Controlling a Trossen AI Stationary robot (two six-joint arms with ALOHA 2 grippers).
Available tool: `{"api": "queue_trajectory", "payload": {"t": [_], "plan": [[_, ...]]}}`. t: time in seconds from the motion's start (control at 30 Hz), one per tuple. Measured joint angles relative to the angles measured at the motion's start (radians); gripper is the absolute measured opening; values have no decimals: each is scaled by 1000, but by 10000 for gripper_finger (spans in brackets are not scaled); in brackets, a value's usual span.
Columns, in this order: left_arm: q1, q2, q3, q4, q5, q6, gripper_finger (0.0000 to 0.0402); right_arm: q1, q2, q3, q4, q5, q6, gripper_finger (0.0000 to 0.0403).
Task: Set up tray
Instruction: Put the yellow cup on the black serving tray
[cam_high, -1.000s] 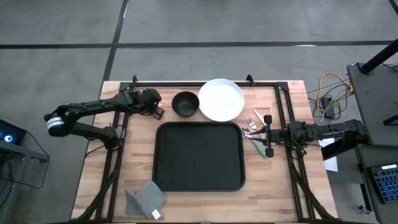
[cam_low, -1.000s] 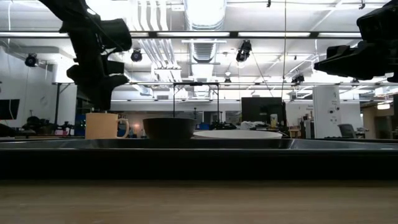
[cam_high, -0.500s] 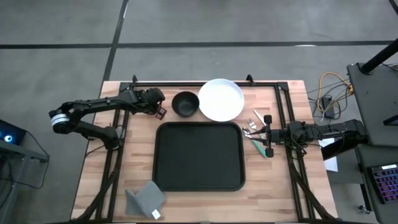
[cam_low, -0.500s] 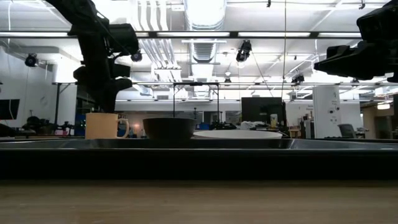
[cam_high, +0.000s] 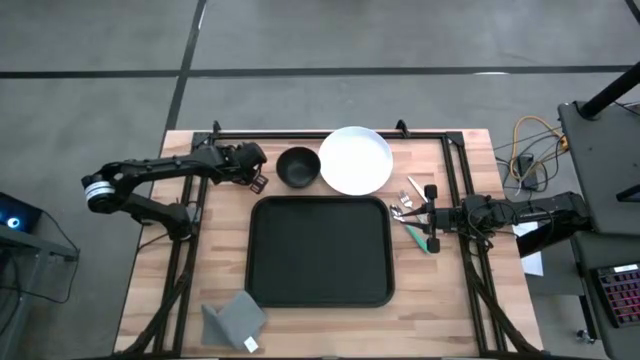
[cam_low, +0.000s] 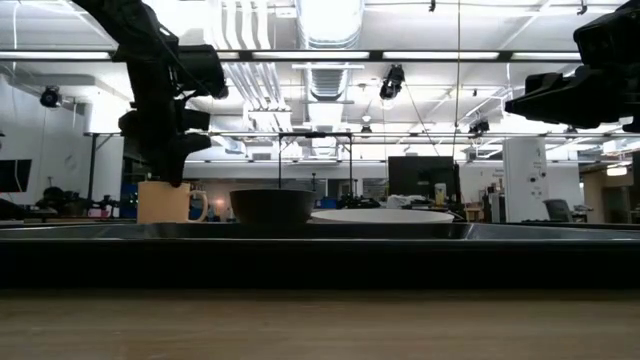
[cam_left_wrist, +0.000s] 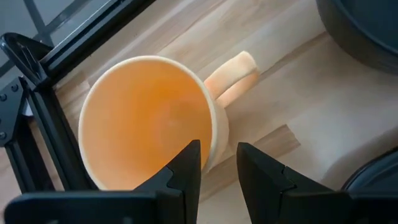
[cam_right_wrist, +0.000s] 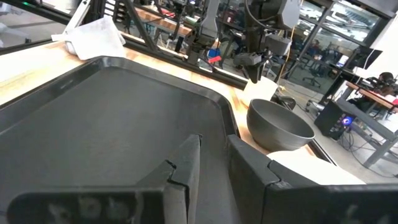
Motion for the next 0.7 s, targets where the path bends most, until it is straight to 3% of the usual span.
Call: {"api": "queue_trajectory", "payload": {"t": [0.7], "plan": [[0, 0, -18, 26, -3, 62, 83, 0, 0, 0, 0, 0, 0, 68]]}}
